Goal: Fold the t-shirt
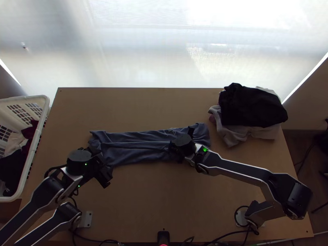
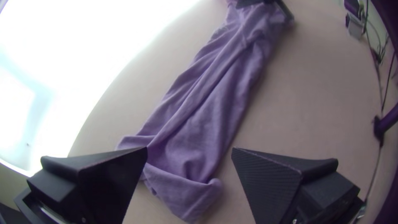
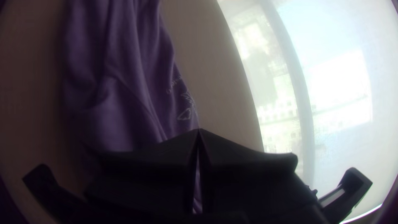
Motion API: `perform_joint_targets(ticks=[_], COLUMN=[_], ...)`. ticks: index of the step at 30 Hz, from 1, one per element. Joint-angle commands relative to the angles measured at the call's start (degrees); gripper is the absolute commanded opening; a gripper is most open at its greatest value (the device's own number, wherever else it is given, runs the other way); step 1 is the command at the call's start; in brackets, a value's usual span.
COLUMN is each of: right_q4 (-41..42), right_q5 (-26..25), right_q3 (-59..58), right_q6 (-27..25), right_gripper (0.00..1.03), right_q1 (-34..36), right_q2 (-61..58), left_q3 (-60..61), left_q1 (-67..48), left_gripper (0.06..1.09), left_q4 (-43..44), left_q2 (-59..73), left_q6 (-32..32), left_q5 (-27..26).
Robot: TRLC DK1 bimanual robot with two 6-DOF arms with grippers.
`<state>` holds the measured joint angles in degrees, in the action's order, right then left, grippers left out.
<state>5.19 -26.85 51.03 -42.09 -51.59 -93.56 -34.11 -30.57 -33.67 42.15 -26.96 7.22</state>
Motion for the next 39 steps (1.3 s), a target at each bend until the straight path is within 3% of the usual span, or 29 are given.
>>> perform_joint_targets(ticks=[1,9,12,23,39], right_q4=[5.18,7.20,7.82,7.99,7.99], right_q5=[-0.22,-0.13,-0.13,-0.04,0.40], right_q3=[-0.66,0.04,0.74,1.27,-0.40], right_q6=[-1.51,-1.68,-1.33,-0.63,-0.37], right_gripper=[0.03,0.03,0.03,0.03,0.03], right_q1=[4.40,6.07,5.89,5.80,6.24], right_q2=[-2.95,-5.76,-6.46,-6.64,-4.97], left_q3=[16.79,23.65,26.55,29.36,26.29], left_q1=[-5.47,-11.88,-12.59,-16.63,0.95], left_gripper=[1.04,1.04,1.04,1.04,1.04], left_q4=[20.57,29.36,36.83,38.33,31.65], left_q2=[-3.74,-3.30,-2.07,-1.37,-0.67], left_q6=[-17.78,-22.17,-27.00,-34.39,-39.75], left_q5=[12.02,13.61,13.52,13.17,6.31])
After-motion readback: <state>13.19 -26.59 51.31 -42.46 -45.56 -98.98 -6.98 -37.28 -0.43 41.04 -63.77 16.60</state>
